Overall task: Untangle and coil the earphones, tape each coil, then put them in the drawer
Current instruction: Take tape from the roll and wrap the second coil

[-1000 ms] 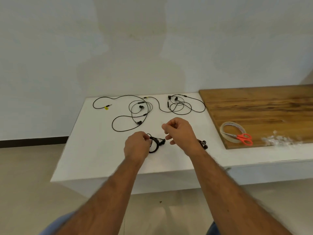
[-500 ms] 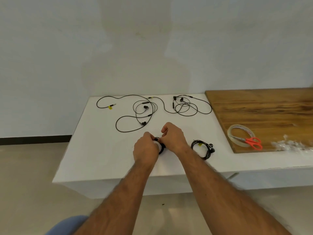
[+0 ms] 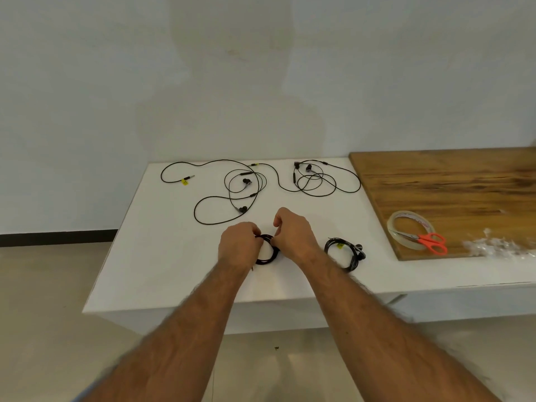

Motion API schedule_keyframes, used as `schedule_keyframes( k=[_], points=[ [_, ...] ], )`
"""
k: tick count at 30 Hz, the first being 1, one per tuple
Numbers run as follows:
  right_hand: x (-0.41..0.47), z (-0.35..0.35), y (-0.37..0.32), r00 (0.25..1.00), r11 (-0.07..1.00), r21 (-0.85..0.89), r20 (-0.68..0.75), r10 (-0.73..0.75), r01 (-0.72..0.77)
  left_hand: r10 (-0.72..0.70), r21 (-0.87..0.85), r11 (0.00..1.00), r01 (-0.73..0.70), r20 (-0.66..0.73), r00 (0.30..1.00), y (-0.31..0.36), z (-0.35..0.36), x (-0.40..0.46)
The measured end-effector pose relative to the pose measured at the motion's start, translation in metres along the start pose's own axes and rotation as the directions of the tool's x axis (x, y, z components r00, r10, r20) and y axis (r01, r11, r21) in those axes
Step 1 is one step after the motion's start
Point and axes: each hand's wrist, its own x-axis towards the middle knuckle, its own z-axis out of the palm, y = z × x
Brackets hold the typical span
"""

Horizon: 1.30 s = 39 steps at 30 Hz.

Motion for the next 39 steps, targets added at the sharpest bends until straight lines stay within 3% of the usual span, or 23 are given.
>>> schedule_keyframes(
  k=[13,18,27,35,39],
  points=[
    [-0.001,0.0,0.004,0.998,0.995,-0.083,0.01,-0.059,0.06,0.265,0.286,0.925,-0.251,-0.011,0.964,-0.009,0.005,-0.002],
    [-0.001,-0.01,0.008,0.998,0.996,0.084,0.051,-0.043,0.039,0.309,0.287,0.915,-0.282,-0.049,0.95,-0.008,-0.001,-0.007],
    [-0.021,-0.051,-0.007,0.982,0.826,0.56,0.179,-0.054,-0.057,0.213,-0.068,0.971,-0.229,-0.187,0.959,0.01,-0.031,-0.028],
    [-0.049,-0.104,-0.037,0.98,0.729,0.684,0.13,-0.152,0.022,0.165,-0.321,0.91,-0.262,-0.299,0.94,0.05,-0.087,-0.068],
    [-0.076,-0.145,-0.065,0.968,0.736,0.668,0.093,-0.232,0.112,0.127,-0.46,0.854,-0.242,-0.266,0.956,0.068,-0.122,-0.091]
  ],
)
